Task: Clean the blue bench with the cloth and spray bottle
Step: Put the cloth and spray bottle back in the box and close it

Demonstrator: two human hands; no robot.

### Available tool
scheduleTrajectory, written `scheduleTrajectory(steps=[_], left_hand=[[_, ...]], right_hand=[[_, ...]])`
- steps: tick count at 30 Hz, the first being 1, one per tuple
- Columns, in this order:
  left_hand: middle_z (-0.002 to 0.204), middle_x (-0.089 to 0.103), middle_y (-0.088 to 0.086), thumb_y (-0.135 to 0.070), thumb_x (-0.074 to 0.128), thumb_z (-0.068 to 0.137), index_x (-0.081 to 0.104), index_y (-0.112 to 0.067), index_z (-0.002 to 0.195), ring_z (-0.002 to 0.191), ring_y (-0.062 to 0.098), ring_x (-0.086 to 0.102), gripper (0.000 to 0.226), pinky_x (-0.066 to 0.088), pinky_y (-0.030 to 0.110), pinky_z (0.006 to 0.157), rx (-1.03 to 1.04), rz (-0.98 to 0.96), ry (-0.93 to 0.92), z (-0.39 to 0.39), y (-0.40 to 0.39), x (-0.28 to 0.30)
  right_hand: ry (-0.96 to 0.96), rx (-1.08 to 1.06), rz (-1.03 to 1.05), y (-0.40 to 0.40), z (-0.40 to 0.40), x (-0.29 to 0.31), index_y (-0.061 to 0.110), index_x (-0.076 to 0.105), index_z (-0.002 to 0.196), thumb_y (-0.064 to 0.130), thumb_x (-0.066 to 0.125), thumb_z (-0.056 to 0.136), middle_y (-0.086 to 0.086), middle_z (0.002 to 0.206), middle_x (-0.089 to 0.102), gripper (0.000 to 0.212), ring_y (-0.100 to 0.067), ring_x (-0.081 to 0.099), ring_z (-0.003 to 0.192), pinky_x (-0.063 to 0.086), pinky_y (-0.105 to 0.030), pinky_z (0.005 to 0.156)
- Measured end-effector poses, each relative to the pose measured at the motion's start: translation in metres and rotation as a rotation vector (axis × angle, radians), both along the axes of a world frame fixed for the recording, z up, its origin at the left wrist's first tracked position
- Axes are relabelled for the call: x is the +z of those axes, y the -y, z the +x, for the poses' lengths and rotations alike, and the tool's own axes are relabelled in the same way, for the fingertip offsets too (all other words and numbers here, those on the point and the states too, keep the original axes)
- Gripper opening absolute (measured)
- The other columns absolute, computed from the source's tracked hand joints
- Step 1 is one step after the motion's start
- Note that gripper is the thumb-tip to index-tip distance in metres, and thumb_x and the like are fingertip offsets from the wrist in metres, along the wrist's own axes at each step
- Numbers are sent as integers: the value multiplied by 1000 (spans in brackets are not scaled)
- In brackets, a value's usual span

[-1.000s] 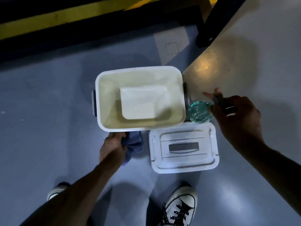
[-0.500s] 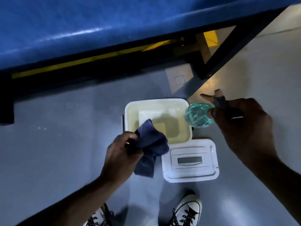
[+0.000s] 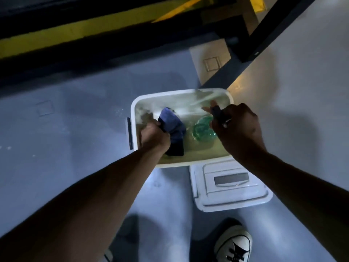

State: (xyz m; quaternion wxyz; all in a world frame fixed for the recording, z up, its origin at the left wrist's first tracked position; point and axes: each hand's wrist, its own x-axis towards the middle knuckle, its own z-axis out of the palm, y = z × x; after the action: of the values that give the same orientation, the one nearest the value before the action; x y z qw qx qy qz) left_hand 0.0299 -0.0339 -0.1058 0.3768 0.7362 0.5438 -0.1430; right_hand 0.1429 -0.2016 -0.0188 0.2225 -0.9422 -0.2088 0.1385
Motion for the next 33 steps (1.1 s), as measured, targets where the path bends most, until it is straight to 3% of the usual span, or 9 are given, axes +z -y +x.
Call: scheduleTrajectory(steps=[4,6,9,14,16,18,21,29,33], left_hand=[[123,68,16,-22,64,94,65,-5,123,116,35,63,34,44,28,85,-128,-40,7,-6,-2,4],[116,70,18,-20,61,93,67,-1,112,110,35,65,28,44,32,80,-189,-33,69,-13,-5,23],[109,77,5,-14,65,91,73,-13,103,104,26,71,14,49,25,82,-101,-11,223,-35,-10,60],[74,75,-23,-11,69,88,77,-25,78,80,5,76,19,59,22,77,18,-67,395,-80,-25,80],[73,77,-15,-6,71,89,78,-30,72,79,15,78,30,63,33,84,161,-202,432,-86,-32,76],[72,80,-5,-6,69,90,78,-38,68,76,22,80,40,63,49,86,200,-226,453,-87,-36,72],[71,79,-11,-11,68,91,77,-45,68,72,15,80,41,64,47,82,168,-226,454,-86,-39,68],[75,77,3,-10,65,97,71,-22,81,63,14,74,21,58,32,62,244,-338,399,-82,24,109],[73,78,0,-11,61,98,71,-17,85,62,8,72,17,55,28,65,234,-421,255,-91,83,107]], right_hand=[[2,9,-23,-5,-6,-10,15,70,92,39,62,94,-9,90,67,25,-25,62,76,40,-25,66],[-19,43,-52,-15,-14,-6,16,70,90,38,61,94,-9,94,69,24,-27,64,83,46,-28,68],[-118,32,-39,-39,-28,-2,15,68,91,37,67,89,-9,97,67,22,-27,64,85,55,-38,75],[-302,-35,-5,-89,-59,-20,15,69,106,27,79,78,-9,107,63,32,-21,55,88,35,-23,74],[-348,-13,-4,-106,-70,-37,15,69,102,17,74,78,-11,109,64,24,-24,59,91,33,-21,73],[-378,-24,-22,-118,-79,-53,13,68,93,12,62,82,-12,106,68,13,-29,65,93,44,-25,74],[-401,-75,-28,-119,-86,-60,9,70,90,11,58,83,-10,95,71,14,-29,68,86,54,-33,72],[-269,-280,154,-1,-74,24,20,69,87,18,63,90,-1,88,70,7,-15,66,78,52,-26,70],[-202,-445,-57,96,-60,23,19,67,87,17,58,90,-3,90,67,10,-27,64,81,55,-38,73]])
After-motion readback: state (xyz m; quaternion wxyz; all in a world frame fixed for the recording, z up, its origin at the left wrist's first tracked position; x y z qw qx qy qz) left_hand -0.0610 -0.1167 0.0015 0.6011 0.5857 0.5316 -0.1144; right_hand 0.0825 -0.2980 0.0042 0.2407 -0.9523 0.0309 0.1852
